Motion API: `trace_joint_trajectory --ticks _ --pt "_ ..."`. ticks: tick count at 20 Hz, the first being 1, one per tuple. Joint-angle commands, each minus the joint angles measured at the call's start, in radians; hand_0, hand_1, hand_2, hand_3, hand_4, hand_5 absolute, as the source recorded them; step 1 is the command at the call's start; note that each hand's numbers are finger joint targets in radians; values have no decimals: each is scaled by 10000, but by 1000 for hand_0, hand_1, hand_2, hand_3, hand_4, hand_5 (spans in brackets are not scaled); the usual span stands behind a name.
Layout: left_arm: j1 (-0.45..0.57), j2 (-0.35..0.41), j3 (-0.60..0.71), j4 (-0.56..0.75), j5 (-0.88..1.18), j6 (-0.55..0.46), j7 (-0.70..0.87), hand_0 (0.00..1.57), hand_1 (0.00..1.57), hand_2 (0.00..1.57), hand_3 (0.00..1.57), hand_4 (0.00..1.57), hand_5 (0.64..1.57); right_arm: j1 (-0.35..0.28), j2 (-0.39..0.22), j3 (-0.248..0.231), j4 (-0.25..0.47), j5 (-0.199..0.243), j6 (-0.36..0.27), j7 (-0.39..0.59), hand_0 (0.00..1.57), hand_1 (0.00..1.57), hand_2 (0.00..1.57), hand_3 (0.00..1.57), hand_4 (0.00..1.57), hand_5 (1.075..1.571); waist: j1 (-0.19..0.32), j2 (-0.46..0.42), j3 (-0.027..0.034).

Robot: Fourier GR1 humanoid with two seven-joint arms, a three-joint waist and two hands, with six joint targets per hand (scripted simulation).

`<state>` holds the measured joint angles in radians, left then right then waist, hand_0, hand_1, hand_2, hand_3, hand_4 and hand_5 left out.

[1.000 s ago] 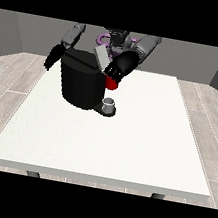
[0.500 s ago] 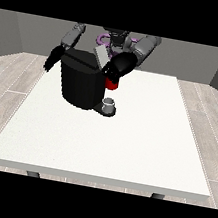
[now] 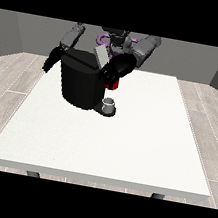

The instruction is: Insert the coffee pod into the coffee machine and close the lid

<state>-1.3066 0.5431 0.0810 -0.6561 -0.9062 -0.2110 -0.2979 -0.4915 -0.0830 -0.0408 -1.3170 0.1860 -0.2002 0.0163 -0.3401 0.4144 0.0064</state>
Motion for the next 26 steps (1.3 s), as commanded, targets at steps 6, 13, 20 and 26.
trace_joint_trajectory --ticks 6,13,20,26 --pt "292 117 52 242 -265 386 -35 0 0 525 452 0 1571 260 -70 85 113 253 -83 214 0 0 0 0 147 1571 242 -212 -64" --pt "839 -888 -93 59 -133 -8 578 0 0 0 151 0 1571 300 116 -533 963 -113 -439 178 0 0 0 0 90 1571 1168 -1283 -61" --pt "2222 -1971 -210 -518 336 -626 716 0 0 177 0 0 1571 1711 -422 -1297 2313 -702 153 -840 0 0 0 0 0 1571 2263 -2912 -58" --pt "4043 -4097 2091 -383 3442 -424 -130 0 0 0 0 418 1571 2817 -228 -1249 2294 -545 -138 -508 0 0 0 0 0 1571 3370 -4471 -90"
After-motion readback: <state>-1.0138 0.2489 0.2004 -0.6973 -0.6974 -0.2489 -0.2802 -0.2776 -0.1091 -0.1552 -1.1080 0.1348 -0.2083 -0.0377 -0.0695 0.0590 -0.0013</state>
